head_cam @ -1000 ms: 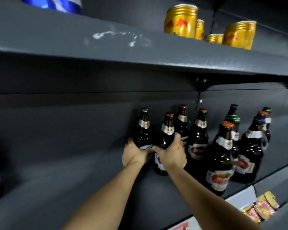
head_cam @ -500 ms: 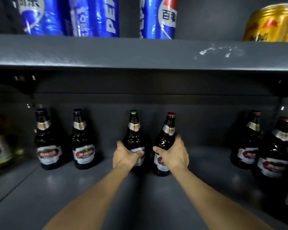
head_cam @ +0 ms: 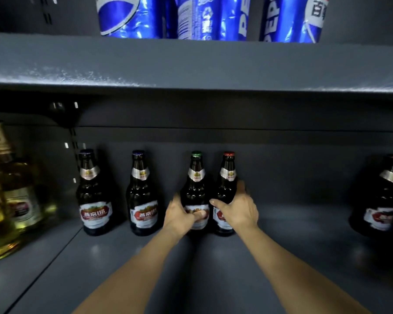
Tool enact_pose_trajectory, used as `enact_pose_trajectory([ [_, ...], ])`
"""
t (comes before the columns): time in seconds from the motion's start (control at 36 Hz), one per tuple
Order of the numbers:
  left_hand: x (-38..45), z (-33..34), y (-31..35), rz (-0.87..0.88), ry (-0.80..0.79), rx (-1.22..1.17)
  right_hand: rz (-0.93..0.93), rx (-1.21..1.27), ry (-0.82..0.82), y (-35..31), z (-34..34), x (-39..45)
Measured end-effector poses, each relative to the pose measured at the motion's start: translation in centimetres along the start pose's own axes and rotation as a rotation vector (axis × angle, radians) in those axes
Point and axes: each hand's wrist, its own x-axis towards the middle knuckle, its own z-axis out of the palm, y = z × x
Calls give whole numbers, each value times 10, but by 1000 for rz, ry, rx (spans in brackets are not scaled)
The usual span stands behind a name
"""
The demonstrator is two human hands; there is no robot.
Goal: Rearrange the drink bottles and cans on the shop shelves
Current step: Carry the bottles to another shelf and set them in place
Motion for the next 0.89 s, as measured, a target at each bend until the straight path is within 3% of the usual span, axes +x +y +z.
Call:
enact_pose_trajectory([
  [0.11, -14, 0, 0, 89, 122, 179, -7, -42, -70, 6, 0, -7],
  [0.17, -25, -3, 1, 203, 335, 252, -15, -74, -74, 12, 1, -9],
  [0.25, -31, -19, 1, 328, 688, 141, -22, -64, -84, 15, 2, -7],
  [0.33, -18, -43, -6, 162, 884, 203, -16, -49, -96, 16, 5, -5],
  [0.42, -9, -57, -14, -111, 743, 259, -3, -32, -85, 17, 6, -4],
  [0.47, -7, -61, -21, -162, 638, 277, 6, -23, -84, 18, 7, -4],
  [0.81, -4, -96, -37, -42, 442, 74, 34, -26, -90, 16, 7, -4],
  [0.89, -16, -87, -33, 17, 617, 214, 40, -13, -84, 15, 6, -5],
])
